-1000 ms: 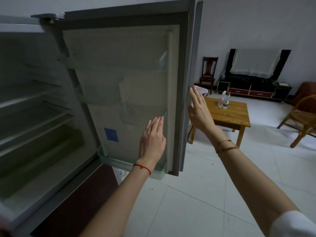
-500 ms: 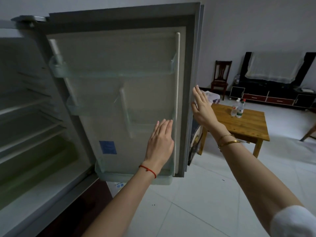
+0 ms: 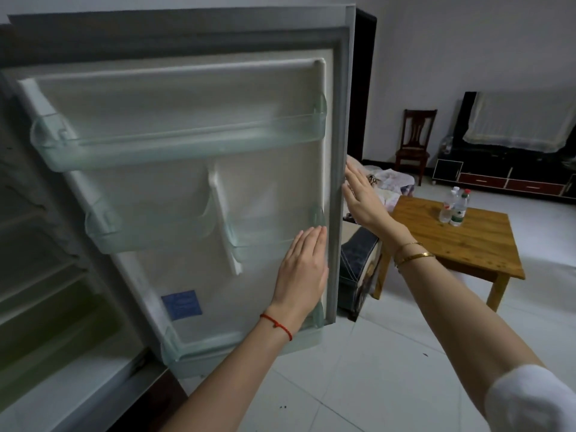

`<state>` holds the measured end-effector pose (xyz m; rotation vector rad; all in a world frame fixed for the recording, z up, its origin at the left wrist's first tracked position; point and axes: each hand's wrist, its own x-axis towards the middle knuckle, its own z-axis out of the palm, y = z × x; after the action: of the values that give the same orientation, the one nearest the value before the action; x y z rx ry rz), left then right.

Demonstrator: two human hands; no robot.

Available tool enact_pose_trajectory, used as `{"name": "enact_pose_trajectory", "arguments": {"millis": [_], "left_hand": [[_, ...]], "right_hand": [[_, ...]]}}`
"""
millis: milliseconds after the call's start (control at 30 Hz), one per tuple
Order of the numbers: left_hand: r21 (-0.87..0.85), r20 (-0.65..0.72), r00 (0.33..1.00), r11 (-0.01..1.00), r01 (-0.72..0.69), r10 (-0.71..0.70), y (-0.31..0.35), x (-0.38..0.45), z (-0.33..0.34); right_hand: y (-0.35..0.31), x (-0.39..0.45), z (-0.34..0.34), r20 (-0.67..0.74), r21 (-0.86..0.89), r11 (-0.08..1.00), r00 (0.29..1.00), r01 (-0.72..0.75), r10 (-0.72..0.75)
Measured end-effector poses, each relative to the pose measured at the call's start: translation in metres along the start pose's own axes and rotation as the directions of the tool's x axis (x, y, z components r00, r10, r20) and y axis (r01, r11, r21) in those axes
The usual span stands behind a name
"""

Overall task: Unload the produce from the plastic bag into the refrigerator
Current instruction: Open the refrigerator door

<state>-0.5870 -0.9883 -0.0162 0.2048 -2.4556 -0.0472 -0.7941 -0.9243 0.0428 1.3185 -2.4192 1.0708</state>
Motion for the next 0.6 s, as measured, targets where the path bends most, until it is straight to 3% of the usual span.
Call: {"name": "enact_pose_trajectory", "arguments": {"millis": [267, 600], "left_hand": [[0.058, -0.009, 0.993, 0.991, 0.118, -0.118, -0.008, 0.041, 0.025], [0.066, -0.089, 0.978, 0.978, 0.197, -0.191, 0.005, 0.044, 0.035]], "right_hand": [[0.017, 0.056, 0.021, -0.015, 0.104, 0.993, 0.998, 0.056, -0.054], [0.039, 0.051, 0.023, -0.052, 0.180, 0.965, 0.981, 0.192, -0.186]]}}
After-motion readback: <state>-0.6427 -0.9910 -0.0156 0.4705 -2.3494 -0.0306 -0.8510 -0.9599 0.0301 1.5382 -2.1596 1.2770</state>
